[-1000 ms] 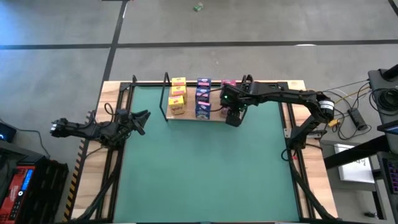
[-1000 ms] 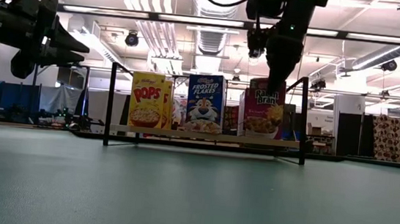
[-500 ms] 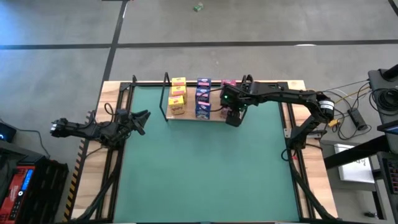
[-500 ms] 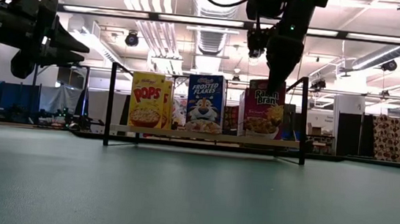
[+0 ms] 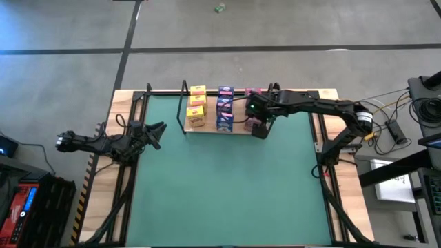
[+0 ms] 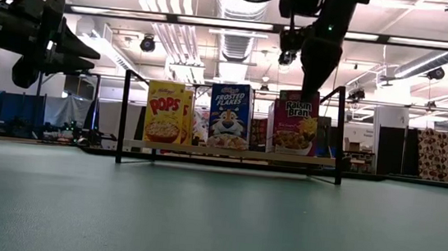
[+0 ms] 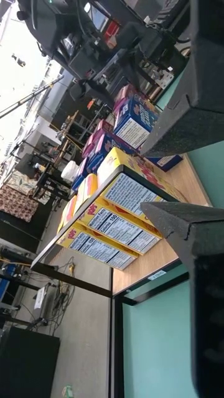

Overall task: Stack cereal on shelf
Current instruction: Return to Home Position

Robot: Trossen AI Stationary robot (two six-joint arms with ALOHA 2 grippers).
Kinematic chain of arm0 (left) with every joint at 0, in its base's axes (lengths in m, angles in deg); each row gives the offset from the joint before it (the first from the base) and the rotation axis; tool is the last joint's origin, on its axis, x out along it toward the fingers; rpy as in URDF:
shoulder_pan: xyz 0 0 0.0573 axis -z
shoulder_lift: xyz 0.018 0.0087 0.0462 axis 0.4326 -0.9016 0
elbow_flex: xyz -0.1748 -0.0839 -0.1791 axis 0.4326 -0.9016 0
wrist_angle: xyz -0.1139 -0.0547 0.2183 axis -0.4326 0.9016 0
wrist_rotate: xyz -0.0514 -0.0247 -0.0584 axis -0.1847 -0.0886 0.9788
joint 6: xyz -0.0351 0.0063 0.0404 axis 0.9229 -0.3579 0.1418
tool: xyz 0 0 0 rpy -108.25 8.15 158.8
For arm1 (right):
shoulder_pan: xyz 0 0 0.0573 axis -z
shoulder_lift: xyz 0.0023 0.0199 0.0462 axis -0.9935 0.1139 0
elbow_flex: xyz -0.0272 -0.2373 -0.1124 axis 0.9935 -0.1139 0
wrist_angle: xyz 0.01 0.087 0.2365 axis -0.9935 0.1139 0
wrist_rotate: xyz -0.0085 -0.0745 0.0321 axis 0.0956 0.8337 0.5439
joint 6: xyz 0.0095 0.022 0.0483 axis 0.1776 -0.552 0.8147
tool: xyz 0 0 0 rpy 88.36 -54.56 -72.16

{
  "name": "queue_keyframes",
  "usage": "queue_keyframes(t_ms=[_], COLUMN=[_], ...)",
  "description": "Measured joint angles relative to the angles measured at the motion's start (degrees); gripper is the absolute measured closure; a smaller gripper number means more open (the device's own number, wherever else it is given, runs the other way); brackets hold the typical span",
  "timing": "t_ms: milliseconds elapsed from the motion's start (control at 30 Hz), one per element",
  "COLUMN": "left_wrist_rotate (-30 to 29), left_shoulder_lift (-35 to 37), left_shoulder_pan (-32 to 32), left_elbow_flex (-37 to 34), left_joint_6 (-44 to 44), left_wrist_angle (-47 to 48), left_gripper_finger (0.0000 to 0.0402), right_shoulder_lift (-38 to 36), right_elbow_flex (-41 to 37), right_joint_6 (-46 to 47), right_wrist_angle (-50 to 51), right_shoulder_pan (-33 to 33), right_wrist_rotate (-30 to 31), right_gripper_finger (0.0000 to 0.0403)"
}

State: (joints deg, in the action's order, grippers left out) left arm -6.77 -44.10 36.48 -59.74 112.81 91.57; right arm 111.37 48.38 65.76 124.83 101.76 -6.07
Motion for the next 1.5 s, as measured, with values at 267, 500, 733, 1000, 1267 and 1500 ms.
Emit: queue_keyframes(t_ms=[267,500,733,1000,1267,1500], left_wrist_rotate=[0.0,0.0,0.0,0.0,0.0,0.0], left_shoulder_lift=[0.0,0.0,0.0,0.0,0.0,0.0], left_shoulder_pan=[0.0,0.0,0.0,0.0,0.0,0.0], left_elbow_flex=[0.0,0.0,0.0,0.0,0.0,0.0], left_joint_6=[0.0,0.0,0.0,0.0,0.0,0.0], left_wrist_angle=[0.0,0.0,0.0,0.0,0.0,0.0], left_gripper_finger=[0.0293,0.0293,0.0293,0.0293,0.0293,0.0293], right_shoulder_lift=[-3.1,-7.1,-9.2,-10.2,-13.0,-18.6], right_elbow_flex=[0.0,0.0,0.0,0.0,0.0,-3.5], right_joint_6=[3.8,7.5,12.5,24.2,28.4,27.8], right_wrist_angle=[2.0,2.8,4.0,9.8,12.1,4.7], right_shoulder_pan=[0.0,-0.6,-0.6,-0.6,-0.7,-3.7], right_wrist_rotate=[1.7,5.3,9.4,10.8,9.2,8.8], right_gripper_finger=[0.0033,0.0019,0.0019,0.0019,0.0019,0.0019])
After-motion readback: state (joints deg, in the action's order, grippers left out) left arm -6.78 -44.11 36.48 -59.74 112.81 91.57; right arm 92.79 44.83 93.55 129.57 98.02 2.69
